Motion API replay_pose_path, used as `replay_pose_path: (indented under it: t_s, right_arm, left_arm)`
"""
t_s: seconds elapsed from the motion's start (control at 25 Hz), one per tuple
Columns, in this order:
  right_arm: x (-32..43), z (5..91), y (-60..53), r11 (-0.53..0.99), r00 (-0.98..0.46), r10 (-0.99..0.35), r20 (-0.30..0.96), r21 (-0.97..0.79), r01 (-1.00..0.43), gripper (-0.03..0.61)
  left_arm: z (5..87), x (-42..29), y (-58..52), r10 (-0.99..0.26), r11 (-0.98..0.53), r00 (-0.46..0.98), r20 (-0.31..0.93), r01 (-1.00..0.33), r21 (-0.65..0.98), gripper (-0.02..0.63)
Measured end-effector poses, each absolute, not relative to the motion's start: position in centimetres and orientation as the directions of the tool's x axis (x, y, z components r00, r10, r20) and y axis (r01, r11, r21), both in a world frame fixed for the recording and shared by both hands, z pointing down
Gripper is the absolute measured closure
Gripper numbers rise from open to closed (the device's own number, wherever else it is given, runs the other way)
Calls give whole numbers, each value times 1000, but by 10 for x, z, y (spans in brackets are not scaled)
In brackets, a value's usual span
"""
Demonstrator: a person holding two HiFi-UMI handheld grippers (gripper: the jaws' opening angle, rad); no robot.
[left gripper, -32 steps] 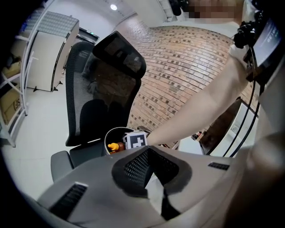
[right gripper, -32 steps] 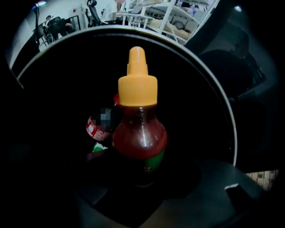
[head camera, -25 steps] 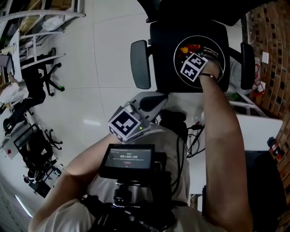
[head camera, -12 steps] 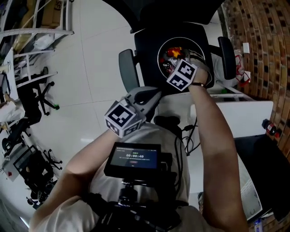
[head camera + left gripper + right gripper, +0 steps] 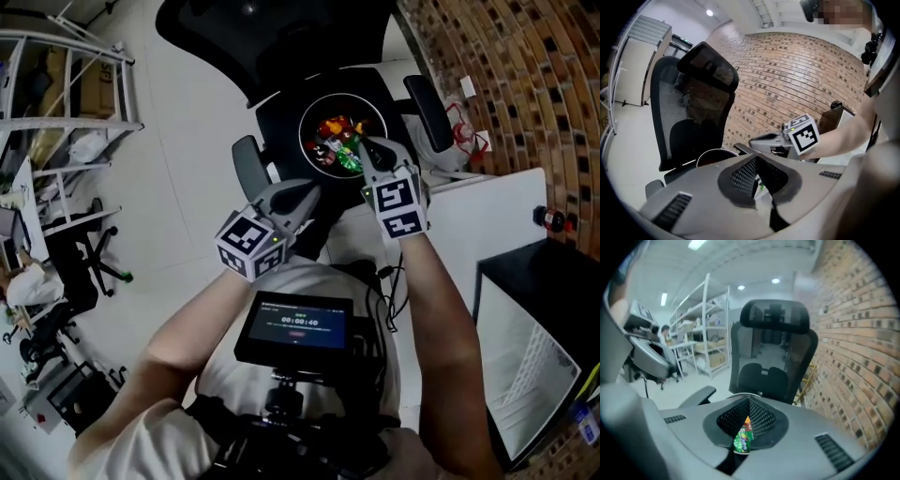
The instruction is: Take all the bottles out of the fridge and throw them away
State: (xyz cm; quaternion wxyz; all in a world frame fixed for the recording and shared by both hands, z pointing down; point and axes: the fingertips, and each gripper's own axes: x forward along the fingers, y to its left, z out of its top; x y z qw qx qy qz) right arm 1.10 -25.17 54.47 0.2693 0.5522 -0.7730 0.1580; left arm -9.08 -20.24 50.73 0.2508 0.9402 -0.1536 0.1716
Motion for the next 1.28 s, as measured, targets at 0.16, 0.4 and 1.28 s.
replay_pose_path:
  t_s: [0.16,0.4,1.28]
  right_arm:
    - [18,510,-216,274,-240,-840,486,0,-962,578]
    - [27,476,-167,170,-181,-887,424,-66,-983,578]
    - [129,403,127,-487,444,-846,295,-86,-869,578]
  left_arm:
    - [494,-72,-195,-153,-862,911,383,-313,399,604]
    - [473,-43,-171,-51,-905,932,360,-196,377,604]
    - [420,103,76,607,-791,736,300,521,321,604]
